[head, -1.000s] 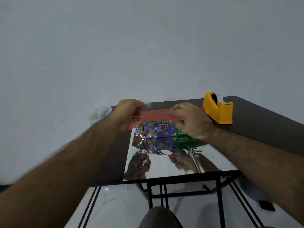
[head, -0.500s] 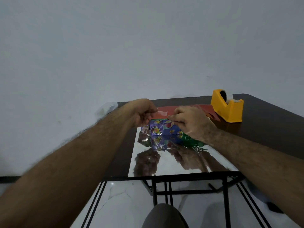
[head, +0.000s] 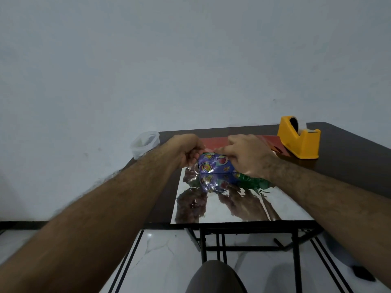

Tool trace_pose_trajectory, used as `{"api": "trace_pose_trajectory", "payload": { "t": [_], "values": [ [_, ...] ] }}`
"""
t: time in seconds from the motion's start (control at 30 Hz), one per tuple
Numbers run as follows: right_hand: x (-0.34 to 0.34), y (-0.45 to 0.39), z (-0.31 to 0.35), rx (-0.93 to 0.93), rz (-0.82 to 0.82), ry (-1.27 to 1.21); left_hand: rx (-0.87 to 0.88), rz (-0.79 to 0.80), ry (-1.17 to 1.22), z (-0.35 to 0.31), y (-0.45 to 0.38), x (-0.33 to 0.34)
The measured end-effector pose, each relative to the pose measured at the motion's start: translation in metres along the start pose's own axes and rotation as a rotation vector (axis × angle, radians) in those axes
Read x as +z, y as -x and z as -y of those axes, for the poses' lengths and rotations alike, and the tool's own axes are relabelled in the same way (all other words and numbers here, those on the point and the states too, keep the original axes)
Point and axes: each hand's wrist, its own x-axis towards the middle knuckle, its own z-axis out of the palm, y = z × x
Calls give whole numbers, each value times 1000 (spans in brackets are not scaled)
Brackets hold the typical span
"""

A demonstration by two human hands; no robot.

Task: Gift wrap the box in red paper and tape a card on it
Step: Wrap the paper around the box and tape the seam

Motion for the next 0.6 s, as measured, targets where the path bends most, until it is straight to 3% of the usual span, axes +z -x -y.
{"api": "trace_pose_trajectory", "payload": {
  "t": [0.2,0.43,0.6],
  "values": [
    [-4,-10,-1,36,97,-24,135,-138,-119,1,3,6],
    [-6,-11,-2,62,135,-62,313,-316,-619,-15,19,12],
    [-4,-11,-2,80,123,-95,415,-357,-690,-20,17,4]
  ]
}}
